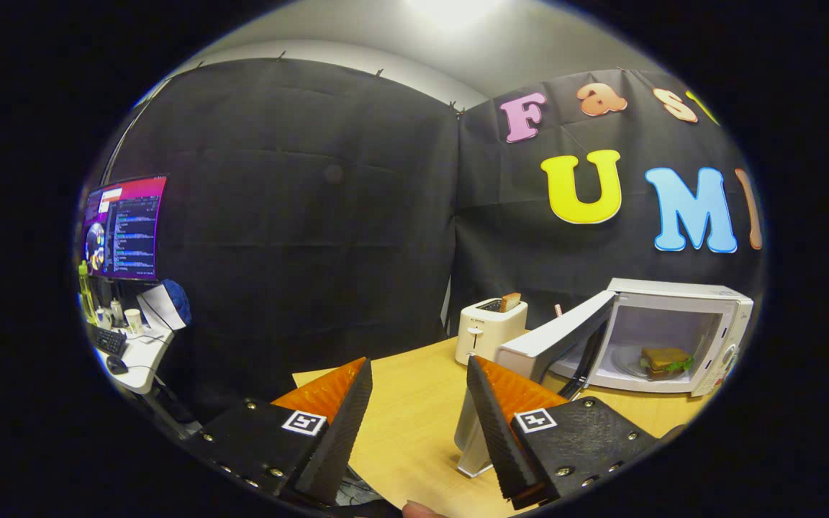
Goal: Open the microwave, put the food inside, and close the microwave door.
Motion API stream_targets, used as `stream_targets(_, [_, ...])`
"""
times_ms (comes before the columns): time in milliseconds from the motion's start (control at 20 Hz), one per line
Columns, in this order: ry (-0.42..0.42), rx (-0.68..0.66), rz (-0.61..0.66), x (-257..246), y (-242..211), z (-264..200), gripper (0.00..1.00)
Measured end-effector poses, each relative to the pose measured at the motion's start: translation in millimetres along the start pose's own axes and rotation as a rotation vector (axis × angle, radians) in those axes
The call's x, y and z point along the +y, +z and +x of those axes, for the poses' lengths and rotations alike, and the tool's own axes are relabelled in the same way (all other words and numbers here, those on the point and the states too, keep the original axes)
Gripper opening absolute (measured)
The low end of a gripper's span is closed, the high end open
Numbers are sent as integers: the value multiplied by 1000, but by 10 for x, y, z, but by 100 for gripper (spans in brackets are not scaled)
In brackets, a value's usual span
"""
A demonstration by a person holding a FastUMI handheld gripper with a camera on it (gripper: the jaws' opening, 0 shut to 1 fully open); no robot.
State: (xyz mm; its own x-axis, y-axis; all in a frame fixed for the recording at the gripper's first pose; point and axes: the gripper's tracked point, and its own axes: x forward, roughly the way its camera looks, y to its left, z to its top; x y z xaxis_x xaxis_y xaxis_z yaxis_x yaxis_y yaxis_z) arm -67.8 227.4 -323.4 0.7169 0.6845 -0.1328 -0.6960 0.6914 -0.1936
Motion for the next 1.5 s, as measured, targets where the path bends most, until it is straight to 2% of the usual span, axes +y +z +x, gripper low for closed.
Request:
stream_targets(150, [-81, -27, -39, 89, -70, 270, 80])
stream_targets(300, [-76, -8, 16, 231, -212, 500, 79])
stream_targets(400, [-147, 8, 49, 65, -242, 556, 47])
stream_targets(450, [-135, 18, 70, 40, -303, 618, 22])
stream_targets(500, [-140, 43, 87, 29, -404, 648, 21])
stream_targets(600, [-230, 55, 99, -233, -469, 669, 21])
stream_targets(650, [-247, 64, 112, -342, -501, 665, 8])
stream_targets(700, [-235, 68, 133, -349, -523, 624, 8])
stream_targets(750, [-237, 56, 137, -378, -556, 710, 1])
stream_targets(900, [-298, 27, 41, -495, -501, 448, 1])
stream_targets(1100, [-362, 4, 42, -783, -490, 178, 1])
stream_targets(1500, [-644, 27, 58, -2157, -576, -522, 1])
